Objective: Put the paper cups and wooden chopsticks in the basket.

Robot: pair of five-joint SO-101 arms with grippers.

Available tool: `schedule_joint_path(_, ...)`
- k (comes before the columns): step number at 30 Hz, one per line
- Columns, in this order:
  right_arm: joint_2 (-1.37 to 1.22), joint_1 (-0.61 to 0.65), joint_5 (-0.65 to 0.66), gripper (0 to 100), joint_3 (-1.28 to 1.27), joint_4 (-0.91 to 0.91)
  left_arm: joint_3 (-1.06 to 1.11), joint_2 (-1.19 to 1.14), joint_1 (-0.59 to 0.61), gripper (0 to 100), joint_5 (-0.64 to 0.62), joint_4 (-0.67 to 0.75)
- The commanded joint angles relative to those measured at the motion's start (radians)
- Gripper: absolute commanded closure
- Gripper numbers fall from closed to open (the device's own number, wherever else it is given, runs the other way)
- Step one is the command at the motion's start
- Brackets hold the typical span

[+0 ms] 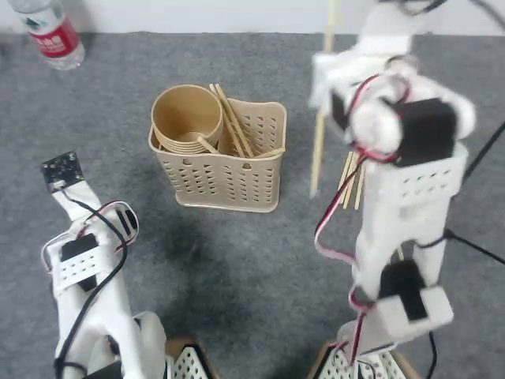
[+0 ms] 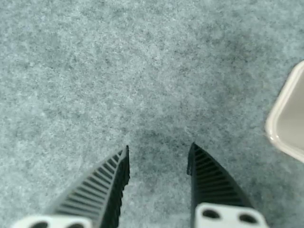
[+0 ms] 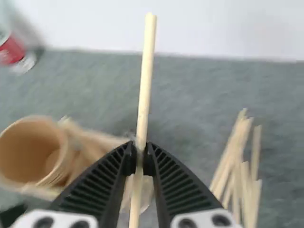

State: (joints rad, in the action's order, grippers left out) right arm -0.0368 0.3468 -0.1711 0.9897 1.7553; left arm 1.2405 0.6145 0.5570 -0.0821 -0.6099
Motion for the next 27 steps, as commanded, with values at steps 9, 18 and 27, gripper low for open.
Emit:
schedule_joint_path(9,0.131,0.15,0.135,99.1,-0.112,-0.358,-0.004,0.006,-0.029,81,-0.008,0.017)
schedule_joint_path(18,0.131,0.22,0.158,99.1,-0.206,-0.516,-0.004,0.006,-0.029,81,-0.008,0.018)
schedule_joint_path(27,0.131,0.216,0.265,99.1,-0.546,-0.901,-0.004,0.005,-0.029,81,-0.008,0.02)
